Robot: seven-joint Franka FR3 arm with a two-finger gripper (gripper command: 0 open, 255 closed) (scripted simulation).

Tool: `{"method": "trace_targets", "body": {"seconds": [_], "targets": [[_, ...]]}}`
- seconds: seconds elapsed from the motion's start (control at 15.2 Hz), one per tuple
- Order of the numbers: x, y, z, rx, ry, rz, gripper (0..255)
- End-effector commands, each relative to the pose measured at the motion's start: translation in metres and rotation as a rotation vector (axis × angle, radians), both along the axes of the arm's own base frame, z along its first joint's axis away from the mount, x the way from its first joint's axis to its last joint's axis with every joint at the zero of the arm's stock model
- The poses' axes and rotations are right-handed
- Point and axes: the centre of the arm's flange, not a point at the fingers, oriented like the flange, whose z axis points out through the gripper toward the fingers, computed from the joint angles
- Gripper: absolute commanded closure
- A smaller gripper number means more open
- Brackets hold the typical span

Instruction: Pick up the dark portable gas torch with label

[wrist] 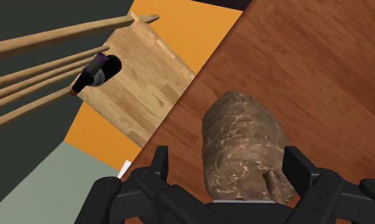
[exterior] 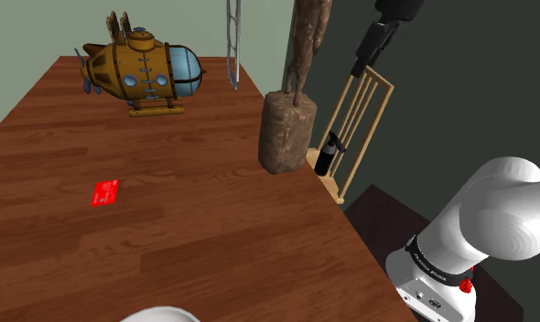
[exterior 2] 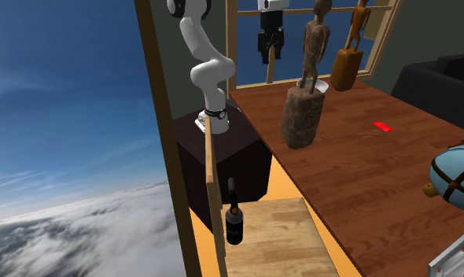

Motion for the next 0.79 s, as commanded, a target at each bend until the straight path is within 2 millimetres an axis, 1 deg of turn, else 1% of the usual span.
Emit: {"method": "trace_targets", "body": {"seconds": [0.0,0.4,0.73], "targets": [[0.000,0.000,0.000,0.000,0.000,0.000,0],[0.038,-0.039,-0.057,0.011,0.009,-0.129,0],[0.066,-0.075,-0.105,0.020,0.017,-0.236,0]]}}
